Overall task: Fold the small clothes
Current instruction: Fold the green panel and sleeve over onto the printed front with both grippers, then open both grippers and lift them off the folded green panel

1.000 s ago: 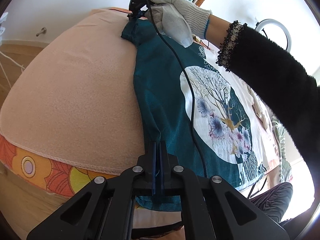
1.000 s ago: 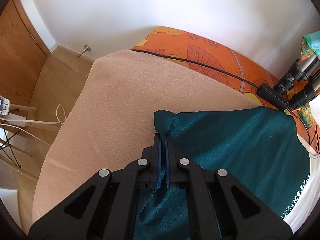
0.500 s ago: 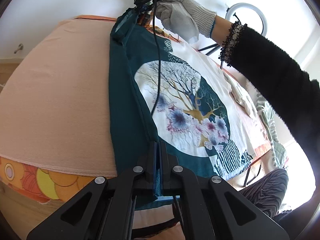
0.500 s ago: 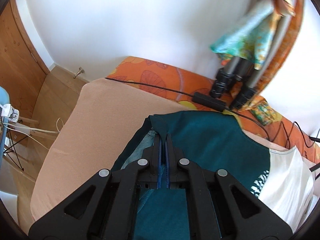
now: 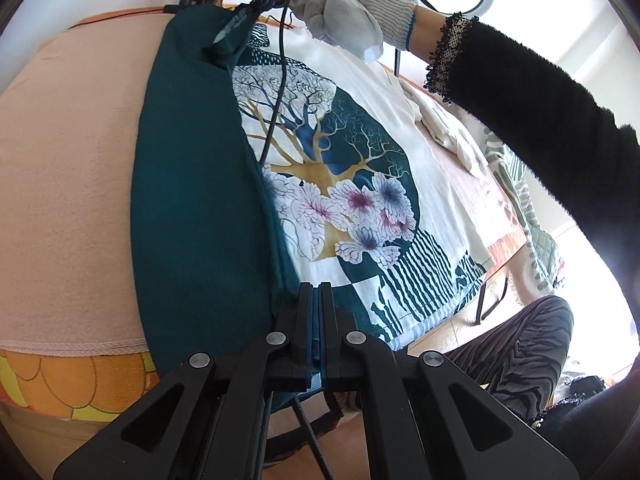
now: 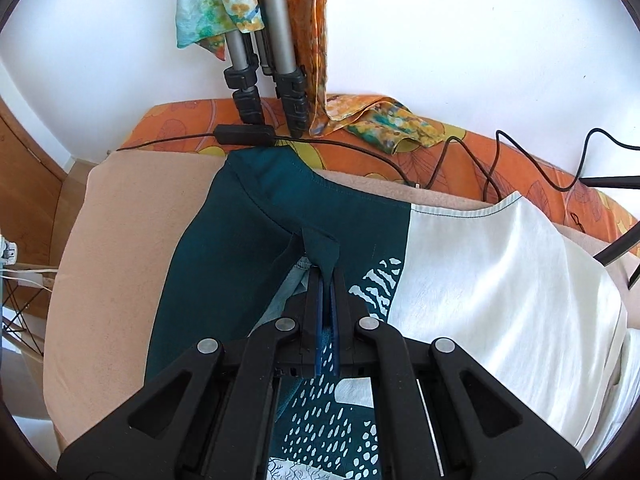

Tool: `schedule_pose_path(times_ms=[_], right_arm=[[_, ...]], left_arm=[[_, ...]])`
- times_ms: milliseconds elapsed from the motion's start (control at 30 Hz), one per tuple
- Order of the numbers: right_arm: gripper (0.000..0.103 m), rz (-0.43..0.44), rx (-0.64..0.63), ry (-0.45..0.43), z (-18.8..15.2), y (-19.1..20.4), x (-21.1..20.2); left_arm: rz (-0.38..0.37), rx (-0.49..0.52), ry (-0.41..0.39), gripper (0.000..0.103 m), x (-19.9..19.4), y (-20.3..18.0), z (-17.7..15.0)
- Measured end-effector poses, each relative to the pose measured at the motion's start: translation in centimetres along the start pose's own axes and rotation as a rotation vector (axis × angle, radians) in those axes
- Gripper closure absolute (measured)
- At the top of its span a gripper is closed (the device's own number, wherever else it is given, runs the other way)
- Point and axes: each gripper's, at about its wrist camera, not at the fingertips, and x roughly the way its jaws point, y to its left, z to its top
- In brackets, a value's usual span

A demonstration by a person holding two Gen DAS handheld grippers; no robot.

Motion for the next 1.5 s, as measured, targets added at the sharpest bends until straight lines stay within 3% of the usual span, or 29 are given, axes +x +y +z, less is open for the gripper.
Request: schedule_pose_path(times_ms=[33, 67, 100, 167, 233, 367, 500, 633, 733, 800, 933, 1000, 1067, 1133, 1167, 1200, 1400, 1500], right_arm=[[0.098, -0.005, 0.002, -0.004, 0.0, -0.2, 0.0], [0.087, -0.021, -0.010, -0.007, 0.1, -0.2, 0.0], [0.063, -0.058, -0.027, -0.013, 0.2, -0.3, -0.2], [0.045, -0.162, -0.047, -0.054, 0.3, -0.3, -1.0], [0.045, -0.160, -0.049, -0.086, 0.0, -0.6, -2.0], [0.049, 0.055, 0.028, -0.053, -0.5, -1.5, -2.4], [0.050, 0.190, 0.102, 0.009, -0.9, -1.1, -0.3], [0.051, 0.221, 0.162, 0.047, -0.5, -0.3, 2.0], [0.069, 0.146, 0.154, 0.073, -0.1, 0.3, 3.5], [0.095, 0.128, 0.157, 0.092, -0.1, 0.3, 4.1], [0.100, 0.038, 0.067, 0.071, 0.3, 0.3, 3.9], [0.100, -0.021, 0.050, 0.054, 0.9, -0.9, 3.2], [0.098, 0.019, 0.101, 0.024, 1.2, -2.8, 1.7], [0.080, 0.058, 0.120, 0.036, 1.1, -3.8, 0.7], [0.063, 0.046, 0.113, 0.019, 0.8, -4.0, 0.0], [0.058, 0.039, 0.108, 0.006, 0.5, -4.0, -0.8], [0.058, 0.053, 0.002, 0.017, -1.5, -2.8, -3.9], [0.058, 0.146, -0.005, 0.036, -3.4, -2.1, -5.7]], left_arm=[[-0.007, 0.007, 0.011, 0.102, 0.2, -0.3, 0.1], [-0.019, 0.015, 0.027, 0.098, 0.3, -0.6, 0.2], [-0.035, 0.023, 0.039, 0.096, 0.3, -0.8, 0.3], [-0.080, 0.040, 0.030, 0.094, -0.2, -1.4, 0.3], [-0.061, 0.054, -0.019, 0.094, -1.3, -1.7, 0.3], [-0.035, -0.025, -0.116, 0.094, -3.5, 0.4, 0.8], [0.057, -0.081, -0.087, 0.094, -2.7, 2.3, 1.1], [0.074, -0.064, 0.000, 0.094, -0.6, 2.4, 0.4], [0.078, -0.051, 0.025, 0.094, 0.0, 2.3, -0.1], [0.078, -0.049, 0.027, 0.094, 0.1, 2.3, -0.1], [0.065, -0.068, 0.027, 0.094, -0.1, 2.6, -0.1], [0.065, -0.066, 0.027, 0.094, -0.1, 2.6, -0.1], [0.066, -0.066, 0.026, 0.094, -0.2, 2.6, -0.1], [0.063, -0.073, 0.026, 0.094, -0.1, 2.7, 0.0], [0.065, -0.071, 0.026, 0.094, -0.1, 2.6, 0.0], [0.067, -0.069, 0.027, 0.094, -0.1, 2.6, 0.0], [0.003, -0.110, -0.001, 0.094, -1.3, 2.6, -0.1], [0.012, -0.030, -0.054, 0.094, -2.8, 0.9, -0.5]])
